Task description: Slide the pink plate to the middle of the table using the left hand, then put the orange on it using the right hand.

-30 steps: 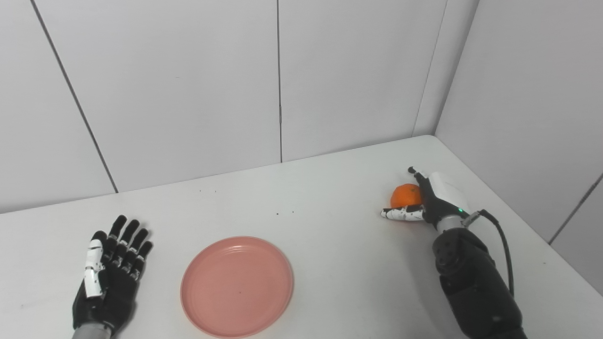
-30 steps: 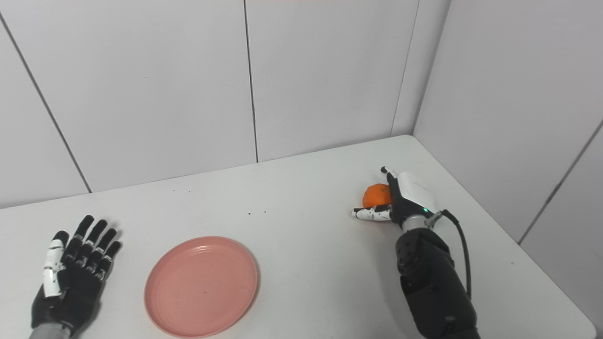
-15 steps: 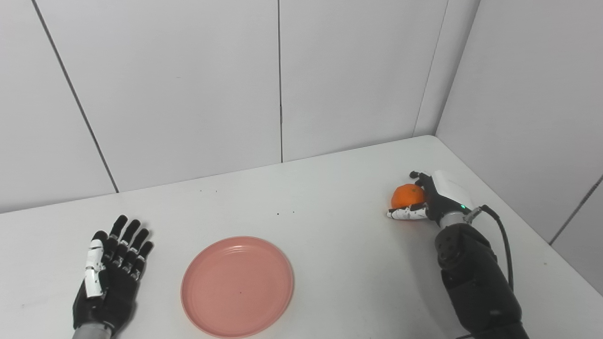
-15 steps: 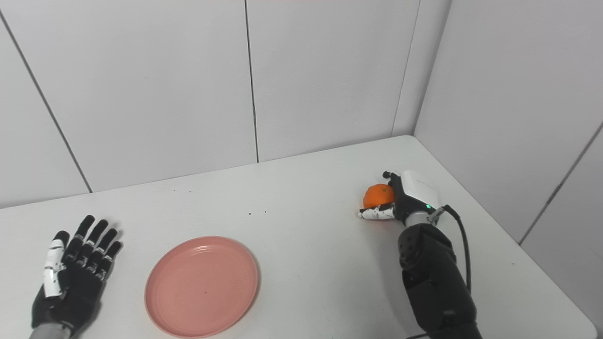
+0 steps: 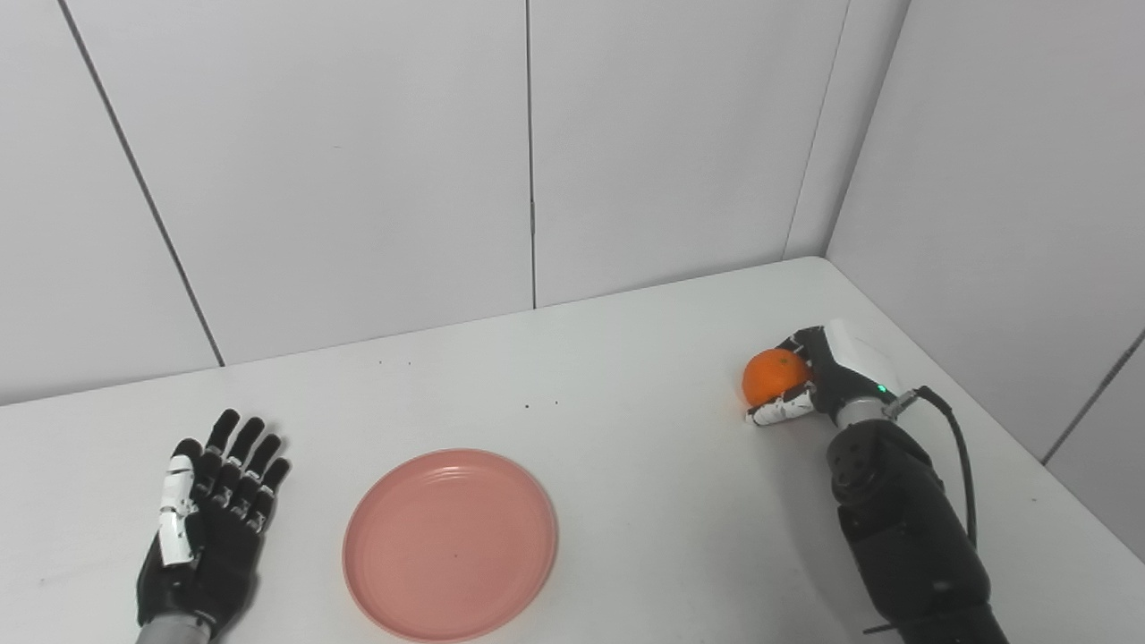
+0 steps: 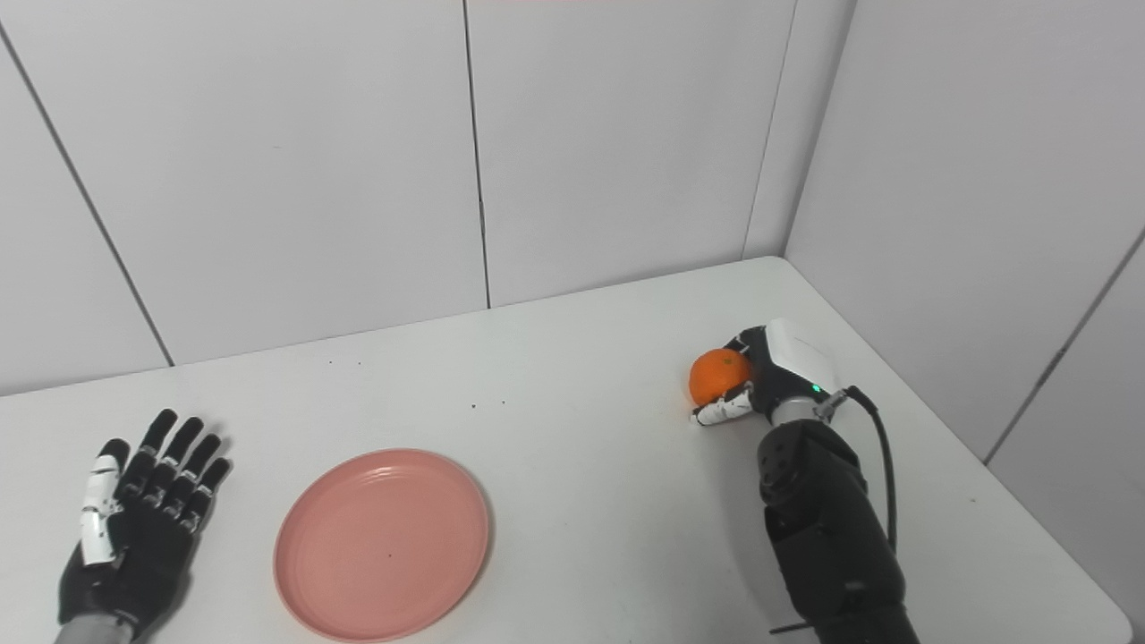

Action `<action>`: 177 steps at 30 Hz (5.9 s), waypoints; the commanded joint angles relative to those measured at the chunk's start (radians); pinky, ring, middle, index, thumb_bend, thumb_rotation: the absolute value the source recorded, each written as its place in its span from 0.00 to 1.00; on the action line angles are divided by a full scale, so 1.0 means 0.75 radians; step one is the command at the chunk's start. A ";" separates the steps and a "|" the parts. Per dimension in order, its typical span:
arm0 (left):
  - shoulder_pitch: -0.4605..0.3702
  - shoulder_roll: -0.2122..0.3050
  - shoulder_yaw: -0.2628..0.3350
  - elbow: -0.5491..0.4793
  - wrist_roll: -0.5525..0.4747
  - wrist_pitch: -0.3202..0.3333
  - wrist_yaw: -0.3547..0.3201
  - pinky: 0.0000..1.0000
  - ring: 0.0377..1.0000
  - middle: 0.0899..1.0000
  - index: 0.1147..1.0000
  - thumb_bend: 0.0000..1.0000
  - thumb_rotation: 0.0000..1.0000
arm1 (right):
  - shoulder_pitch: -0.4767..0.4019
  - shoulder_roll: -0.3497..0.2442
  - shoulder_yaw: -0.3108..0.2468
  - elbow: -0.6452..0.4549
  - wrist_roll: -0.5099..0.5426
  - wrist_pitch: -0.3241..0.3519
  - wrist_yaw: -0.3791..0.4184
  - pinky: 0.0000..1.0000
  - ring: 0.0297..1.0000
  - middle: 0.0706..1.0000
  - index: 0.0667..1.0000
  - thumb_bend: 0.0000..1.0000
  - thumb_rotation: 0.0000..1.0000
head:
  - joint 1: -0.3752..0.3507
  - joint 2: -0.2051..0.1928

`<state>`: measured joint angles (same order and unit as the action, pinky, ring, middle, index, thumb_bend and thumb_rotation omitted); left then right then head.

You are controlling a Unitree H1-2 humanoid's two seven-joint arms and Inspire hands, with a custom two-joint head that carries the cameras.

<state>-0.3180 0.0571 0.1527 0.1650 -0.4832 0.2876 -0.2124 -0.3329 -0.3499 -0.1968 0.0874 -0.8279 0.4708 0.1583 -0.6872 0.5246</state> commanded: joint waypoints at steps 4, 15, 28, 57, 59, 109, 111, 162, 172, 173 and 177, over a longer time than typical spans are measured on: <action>0.014 0.002 -0.002 0.050 0.017 0.022 0.010 1.00 0.96 0.96 0.95 0.31 1.00 | -0.036 -0.046 -0.006 -0.068 0.019 -0.002 -0.018 0.39 0.47 0.51 0.44 0.52 0.06 | 0.018 0.001; 0.017 -0.008 -0.002 0.046 0.002 0.027 0.007 1.00 0.96 0.96 0.95 0.29 1.00 | -0.052 -0.029 -0.027 -0.286 -0.028 -0.002 0.065 0.34 0.41 0.44 0.45 0.53 0.00 | 0.051 0.006; 0.033 -0.027 -0.025 0.066 0.009 -0.020 -0.015 1.00 0.95 0.95 0.94 0.31 1.00 | -0.125 0.051 0.084 -0.578 -0.085 -0.002 0.177 0.33 0.39 0.40 0.49 0.53 0.00 | 0.163 0.031; 0.084 -0.158 -0.154 -0.053 0.207 -0.040 0.109 0.90 0.89 0.90 0.88 0.39 1.00 | -0.242 0.303 0.599 -0.590 -0.096 -0.065 0.212 0.34 0.40 0.42 0.47 0.53 0.00 | 0.672 0.192; 0.084 -0.169 -0.163 -0.062 0.218 -0.036 0.116 0.91 0.89 0.90 0.89 0.39 1.00 | -0.240 0.308 0.627 -0.582 -0.088 -0.072 0.224 0.33 0.39 0.41 0.48 0.53 0.00 | 0.720 0.205; 0.064 -0.262 -0.240 -0.123 0.444 -0.112 0.247 0.86 0.87 0.88 0.87 0.39 1.00 | -0.045 0.347 0.917 -0.430 -0.054 -0.094 0.259 0.27 0.33 0.37 0.49 0.52 0.00 | 0.965 0.297; 0.064 -0.260 -0.239 -0.123 0.444 -0.111 0.246 0.86 0.87 0.88 0.87 0.39 1.00 | -0.043 0.346 0.921 -0.421 -0.058 -0.099 0.253 0.26 0.32 0.37 0.49 0.52 0.00 | 0.962 0.295; 0.075 -0.242 -0.212 -0.130 0.416 -0.125 0.224 0.86 0.87 0.88 0.88 0.40 1.00 | -0.061 0.356 0.721 -0.602 -0.024 -0.006 0.562 0.82 0.92 0.97 0.98 1.00 0.45 | 0.904 0.272; 0.086 -0.235 -0.217 -0.173 0.432 -0.123 0.228 0.87 0.89 0.90 0.90 0.39 1.00 | -0.025 0.443 0.457 -0.727 0.175 -0.002 0.708 0.86 0.93 0.97 0.98 1.00 0.62 | 0.903 0.257; 0.088 -0.233 -0.217 -0.177 0.427 -0.126 0.223 0.87 0.89 0.90 0.90 0.39 1.00 | -0.020 0.452 0.430 -0.744 0.183 -0.001 0.729 0.86 0.93 0.97 0.98 1.00 0.63 | 0.903 0.257; 0.109 -0.221 -0.221 -0.236 0.419 -0.096 0.213 0.89 0.90 0.91 0.91 0.41 1.00 | 0.021 0.477 0.321 -0.825 0.292 -0.002 0.712 0.85 0.91 0.93 0.95 1.00 0.71 | 0.895 0.251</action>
<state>-0.2337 -0.1133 -0.0079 0.0300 -0.1667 0.2181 -0.0423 -0.3026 0.0020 0.0643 -0.4857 -0.6415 0.4754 0.7112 -0.0169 0.7118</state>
